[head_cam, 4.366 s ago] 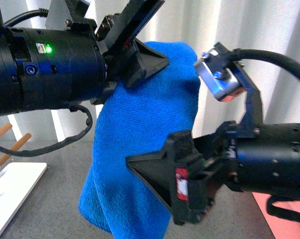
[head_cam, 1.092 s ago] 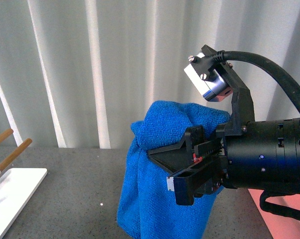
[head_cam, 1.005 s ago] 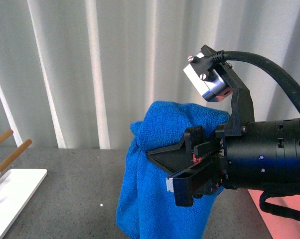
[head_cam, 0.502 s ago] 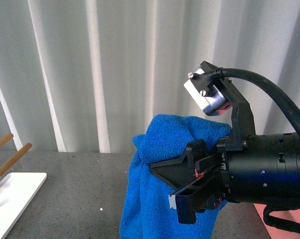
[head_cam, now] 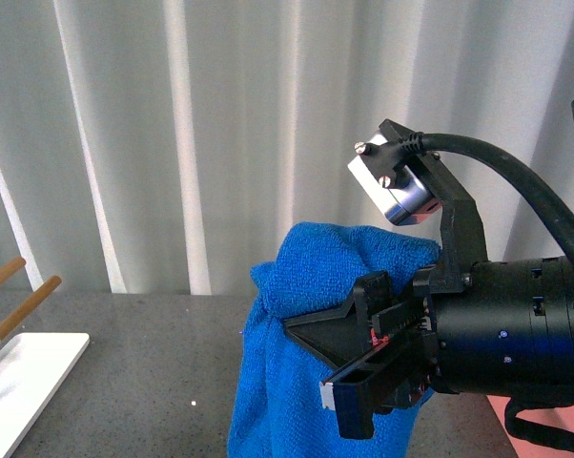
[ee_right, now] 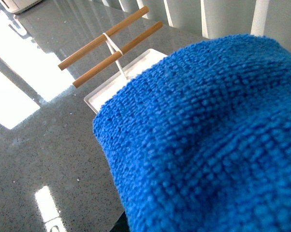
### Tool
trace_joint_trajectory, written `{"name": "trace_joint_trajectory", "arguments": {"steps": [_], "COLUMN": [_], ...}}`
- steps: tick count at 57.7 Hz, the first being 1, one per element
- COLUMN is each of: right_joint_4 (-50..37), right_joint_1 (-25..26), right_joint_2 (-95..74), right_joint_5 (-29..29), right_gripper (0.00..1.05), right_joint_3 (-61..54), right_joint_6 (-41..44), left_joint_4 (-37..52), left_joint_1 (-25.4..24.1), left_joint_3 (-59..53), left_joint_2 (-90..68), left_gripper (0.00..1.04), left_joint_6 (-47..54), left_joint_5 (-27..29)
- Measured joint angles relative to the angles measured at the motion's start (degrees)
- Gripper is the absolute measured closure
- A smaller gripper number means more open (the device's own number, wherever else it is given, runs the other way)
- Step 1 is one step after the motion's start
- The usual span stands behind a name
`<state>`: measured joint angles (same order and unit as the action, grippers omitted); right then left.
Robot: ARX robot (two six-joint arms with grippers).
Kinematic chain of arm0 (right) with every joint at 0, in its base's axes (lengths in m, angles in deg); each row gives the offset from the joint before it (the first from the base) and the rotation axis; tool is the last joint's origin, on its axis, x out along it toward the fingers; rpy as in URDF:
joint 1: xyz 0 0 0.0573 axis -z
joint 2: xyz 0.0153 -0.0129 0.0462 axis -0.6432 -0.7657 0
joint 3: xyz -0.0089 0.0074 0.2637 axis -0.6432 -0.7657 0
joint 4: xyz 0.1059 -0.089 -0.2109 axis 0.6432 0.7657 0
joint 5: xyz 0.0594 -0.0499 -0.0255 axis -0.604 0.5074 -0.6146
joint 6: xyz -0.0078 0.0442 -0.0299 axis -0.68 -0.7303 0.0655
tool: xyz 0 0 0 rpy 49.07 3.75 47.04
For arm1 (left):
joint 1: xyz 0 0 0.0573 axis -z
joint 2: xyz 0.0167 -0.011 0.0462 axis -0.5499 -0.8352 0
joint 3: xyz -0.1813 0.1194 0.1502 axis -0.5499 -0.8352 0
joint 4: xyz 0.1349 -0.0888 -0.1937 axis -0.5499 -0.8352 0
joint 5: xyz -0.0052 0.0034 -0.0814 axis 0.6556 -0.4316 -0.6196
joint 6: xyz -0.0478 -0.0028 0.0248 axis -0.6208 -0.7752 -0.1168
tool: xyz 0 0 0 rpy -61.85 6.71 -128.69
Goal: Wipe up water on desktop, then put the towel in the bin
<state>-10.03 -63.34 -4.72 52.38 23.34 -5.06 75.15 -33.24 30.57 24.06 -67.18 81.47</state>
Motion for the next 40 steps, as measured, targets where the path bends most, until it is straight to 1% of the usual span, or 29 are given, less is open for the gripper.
{"name": "trace_joint_trajectory", "arguments": {"steps": [3, 5, 7, 22, 24, 28, 30, 37, 40], "right_joint_4": [0.2, 0.2, 0.2, 0.4, 0.4, 1.3, 2.7, 12.5, 14.8], "right_joint_1": [0.0, 0.0, -0.1, -0.9, -1.0, -1.4, -1.7, -3.3, -3.5], "right_joint_2": [0.1, 0.1, 0.1, 0.0, -0.1, -0.7, -1.5, -8.7, -11.7], "right_joint_5": [0.0, 0.0, -0.1, 0.5, 0.9, 2.0, 3.5, 13.6, 16.5], "right_gripper": [0.99, 0.99, 0.99, 0.99, 0.99, 0.99, 0.99, 0.99, 0.99], "right_joint_3": [0.0, 0.0, 0.0, -0.5, -0.5, -0.4, -0.1, 2.5, 3.1], "right_joint_6": [0.0, 0.0, 0.0, 0.4, 0.4, 0.7, 1.6, 7.2, 9.2], "left_joint_4": [-2.0, -7.7, -10.1, -10.8, -10.8, -10.8, -10.8, -10.8, -10.8], "left_joint_1": [0.0, 0.0, 0.0, 0.0, 0.0, 0.0, 0.0, 0.0, 0.0], "left_joint_3": [0.0, 0.0, 0.0, 0.0, 0.0, 0.0, 0.0, 0.0, 0.0], "left_joint_2": [2.0, 5.9, 8.3, 10.4, 10.4, 10.4, 10.4, 10.4, 10.4], "left_gripper": [1.01, 1.01, 1.01, 1.01, 1.0, 0.87, 0.82, 0.62, 0.53], "left_joint_6": [0.0, 0.0, 0.0, 0.0, 0.0, 0.0, 0.0, 0.0, 0.0], "left_joint_5": [0.0, -0.1, 0.0, 0.0, 0.0, 0.0, 0.0, 0.0, 0.0]}}
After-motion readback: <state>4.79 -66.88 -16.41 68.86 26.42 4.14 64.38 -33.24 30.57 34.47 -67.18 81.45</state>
